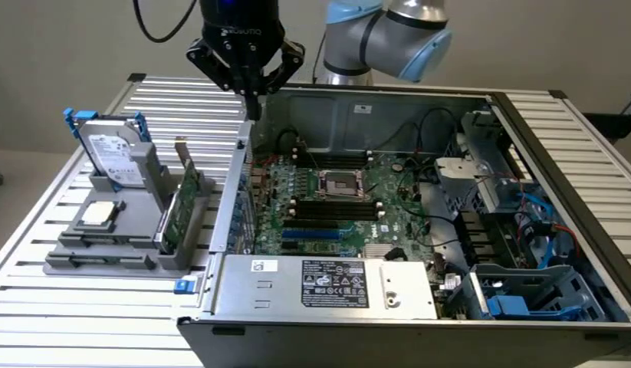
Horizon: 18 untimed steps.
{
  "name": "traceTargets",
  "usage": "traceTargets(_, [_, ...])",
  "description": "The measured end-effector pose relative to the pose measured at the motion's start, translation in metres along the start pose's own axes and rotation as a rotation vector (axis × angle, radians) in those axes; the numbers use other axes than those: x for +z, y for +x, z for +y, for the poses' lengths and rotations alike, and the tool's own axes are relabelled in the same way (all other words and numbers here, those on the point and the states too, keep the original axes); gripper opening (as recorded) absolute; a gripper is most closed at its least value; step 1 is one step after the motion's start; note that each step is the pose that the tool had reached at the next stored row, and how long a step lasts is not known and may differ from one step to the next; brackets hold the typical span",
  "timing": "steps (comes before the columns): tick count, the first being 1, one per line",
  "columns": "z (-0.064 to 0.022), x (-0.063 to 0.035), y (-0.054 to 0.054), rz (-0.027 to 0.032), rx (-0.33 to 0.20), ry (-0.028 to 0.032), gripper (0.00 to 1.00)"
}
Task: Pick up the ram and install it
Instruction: 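Reach for the ram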
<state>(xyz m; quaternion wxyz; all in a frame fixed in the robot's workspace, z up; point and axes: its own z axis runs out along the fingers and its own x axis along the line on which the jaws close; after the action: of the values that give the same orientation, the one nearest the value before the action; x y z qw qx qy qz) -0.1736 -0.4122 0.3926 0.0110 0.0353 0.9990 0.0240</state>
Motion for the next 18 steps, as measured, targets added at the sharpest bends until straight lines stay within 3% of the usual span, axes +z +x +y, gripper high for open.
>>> traceTargets(18, [-0.0236,-0.0027,0.08,-0.0014,0.0,-0.0001,0.11])
